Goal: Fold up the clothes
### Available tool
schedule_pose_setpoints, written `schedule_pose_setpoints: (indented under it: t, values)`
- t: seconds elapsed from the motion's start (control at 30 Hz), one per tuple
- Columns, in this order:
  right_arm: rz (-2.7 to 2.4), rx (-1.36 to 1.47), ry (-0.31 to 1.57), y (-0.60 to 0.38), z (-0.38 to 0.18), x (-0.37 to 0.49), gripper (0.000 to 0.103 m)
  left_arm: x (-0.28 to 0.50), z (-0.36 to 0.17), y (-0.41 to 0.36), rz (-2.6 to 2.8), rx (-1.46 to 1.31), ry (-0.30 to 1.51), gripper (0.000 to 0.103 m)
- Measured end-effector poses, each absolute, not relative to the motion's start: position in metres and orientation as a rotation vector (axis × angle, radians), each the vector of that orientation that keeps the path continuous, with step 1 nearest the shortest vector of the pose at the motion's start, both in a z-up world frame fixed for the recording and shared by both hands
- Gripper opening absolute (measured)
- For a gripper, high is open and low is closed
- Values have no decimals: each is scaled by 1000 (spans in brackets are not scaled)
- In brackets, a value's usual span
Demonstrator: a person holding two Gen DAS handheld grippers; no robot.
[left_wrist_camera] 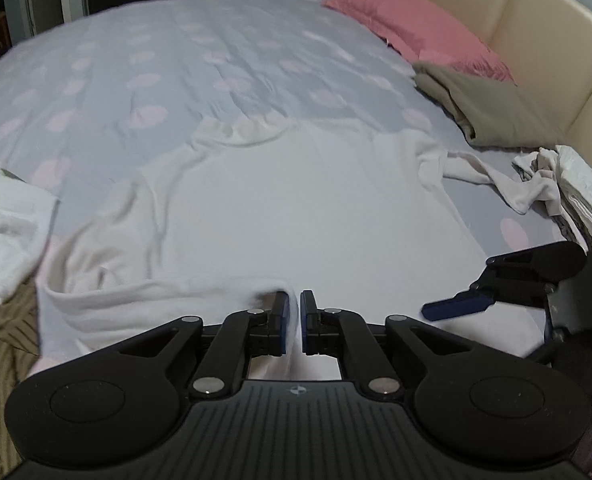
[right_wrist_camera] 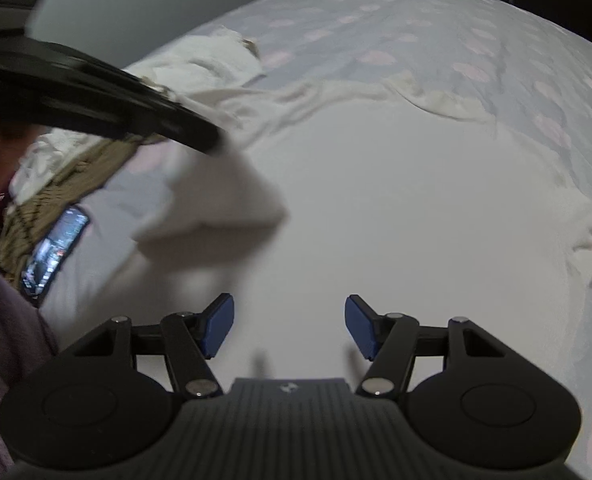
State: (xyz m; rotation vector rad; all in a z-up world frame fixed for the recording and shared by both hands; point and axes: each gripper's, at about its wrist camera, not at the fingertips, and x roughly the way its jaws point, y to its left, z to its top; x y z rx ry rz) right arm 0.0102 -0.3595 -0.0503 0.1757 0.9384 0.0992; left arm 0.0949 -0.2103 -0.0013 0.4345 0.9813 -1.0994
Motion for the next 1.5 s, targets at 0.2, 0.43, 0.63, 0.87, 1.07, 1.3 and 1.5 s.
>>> schedule_pose_setpoints:
  t: [0.2, 0.43, 0.63, 0.87, 1.07, 1.3, 1.5]
  values:
    - [190, 153, 908, -331, -46, 27, 62, 101, 9, -201, -1086, 357, 991, 50]
    - [243, 258, 944, -309, -62, 68, 61, 113, 18, -169, -981, 328, 960, 50]
    - [100, 260, 1025, -311, -92, 89, 10, 119, 4, -128, -814, 358, 991, 50]
    - [83, 268, 888, -338, -48, 84, 6, 95, -42, -97, -754, 353, 1040, 48]
    - [-74, 276, 819, -392, -29, 73, 6, 64, -69, -104, -758, 306, 1036, 48]
    - [-346, 281, 875, -456, -51, 57, 8, 56, -86, -111, -764, 390, 1053, 48]
    - [-411, 246, 922, -473, -70, 37, 18, 58, -87, -108, -740, 350, 1072, 48]
